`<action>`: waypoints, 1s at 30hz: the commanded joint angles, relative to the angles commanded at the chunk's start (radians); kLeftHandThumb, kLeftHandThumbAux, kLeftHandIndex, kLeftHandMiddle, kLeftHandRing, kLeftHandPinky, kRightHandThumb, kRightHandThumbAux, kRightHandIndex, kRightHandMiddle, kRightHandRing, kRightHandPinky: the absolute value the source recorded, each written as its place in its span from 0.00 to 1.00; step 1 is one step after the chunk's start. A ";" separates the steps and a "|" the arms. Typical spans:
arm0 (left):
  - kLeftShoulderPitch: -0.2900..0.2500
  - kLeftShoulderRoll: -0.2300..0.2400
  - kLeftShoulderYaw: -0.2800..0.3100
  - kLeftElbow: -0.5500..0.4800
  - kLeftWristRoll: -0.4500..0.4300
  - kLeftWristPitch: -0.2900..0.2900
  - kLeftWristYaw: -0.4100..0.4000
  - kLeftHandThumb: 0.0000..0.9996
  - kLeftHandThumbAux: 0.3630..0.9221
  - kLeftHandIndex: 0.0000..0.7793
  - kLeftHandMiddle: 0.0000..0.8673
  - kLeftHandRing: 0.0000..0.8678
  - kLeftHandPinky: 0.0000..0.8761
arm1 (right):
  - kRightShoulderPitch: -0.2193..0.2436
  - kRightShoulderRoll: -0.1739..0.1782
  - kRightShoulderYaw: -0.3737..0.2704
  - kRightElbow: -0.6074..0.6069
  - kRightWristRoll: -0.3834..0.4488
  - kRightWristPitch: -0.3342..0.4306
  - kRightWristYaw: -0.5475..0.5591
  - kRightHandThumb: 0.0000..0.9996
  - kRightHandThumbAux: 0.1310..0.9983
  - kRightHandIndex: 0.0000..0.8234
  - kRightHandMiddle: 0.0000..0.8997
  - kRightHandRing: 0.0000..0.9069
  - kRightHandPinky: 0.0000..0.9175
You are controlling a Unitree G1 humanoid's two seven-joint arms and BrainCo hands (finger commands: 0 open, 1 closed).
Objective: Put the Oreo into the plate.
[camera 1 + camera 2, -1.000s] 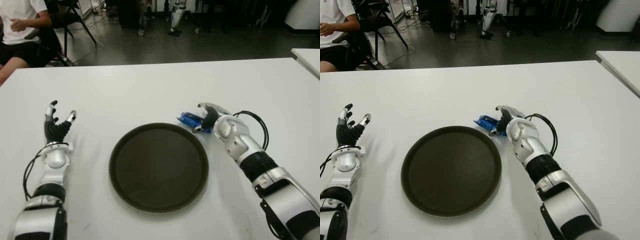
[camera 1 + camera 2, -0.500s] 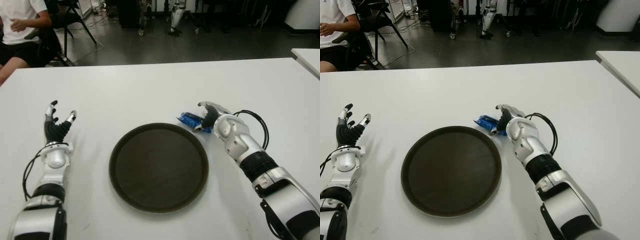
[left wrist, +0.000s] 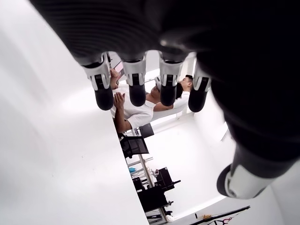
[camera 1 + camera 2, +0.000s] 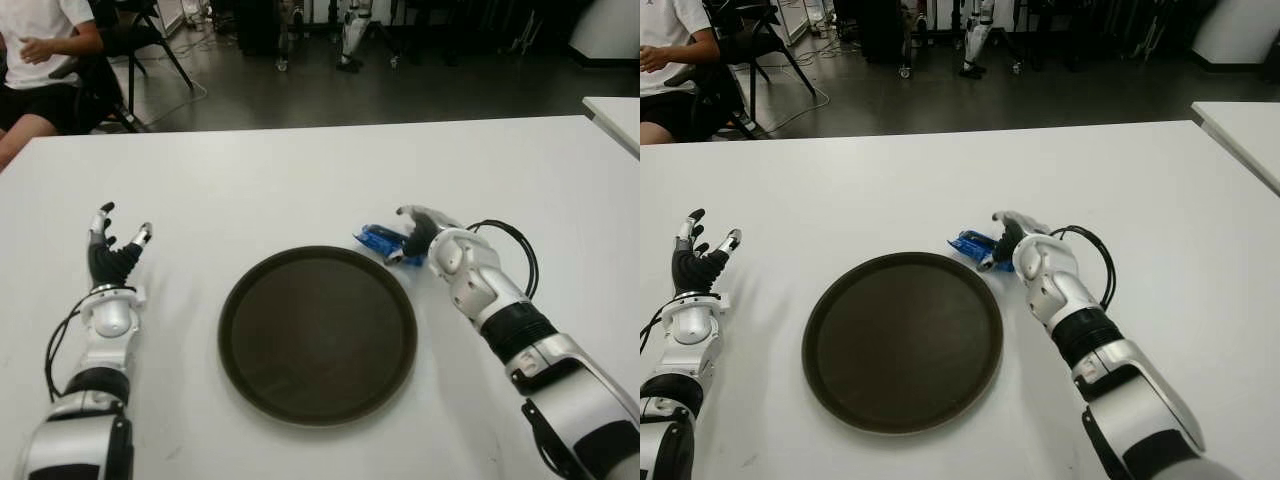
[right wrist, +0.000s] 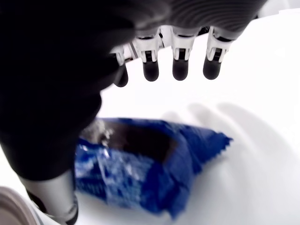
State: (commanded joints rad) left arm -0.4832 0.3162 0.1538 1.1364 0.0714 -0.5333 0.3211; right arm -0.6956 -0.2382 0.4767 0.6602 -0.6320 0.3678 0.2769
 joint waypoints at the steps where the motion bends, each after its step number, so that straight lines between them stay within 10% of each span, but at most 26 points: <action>1: 0.000 0.000 0.000 0.000 0.001 0.000 0.001 0.00 0.54 0.01 0.00 0.00 0.00 | -0.005 -0.001 0.005 0.004 -0.001 0.000 0.016 0.00 0.74 0.00 0.03 0.02 0.00; 9: -0.003 -0.006 -0.006 -0.001 0.003 0.001 -0.003 0.00 0.56 0.00 0.00 0.00 0.00 | -0.112 0.036 0.046 0.183 0.000 -0.014 0.107 0.00 0.71 0.01 0.06 0.03 0.00; 30: 0.000 -0.018 -0.007 -0.010 0.003 -0.007 0.004 0.00 0.47 0.00 0.00 0.00 0.00 | -0.175 0.074 0.028 0.349 0.037 -0.029 0.117 0.00 0.74 0.02 0.07 0.01 0.00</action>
State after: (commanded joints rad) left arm -0.4834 0.2987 0.1472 1.1268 0.0746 -0.5400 0.3247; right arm -0.8706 -0.1647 0.5042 1.0095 -0.5952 0.3390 0.3938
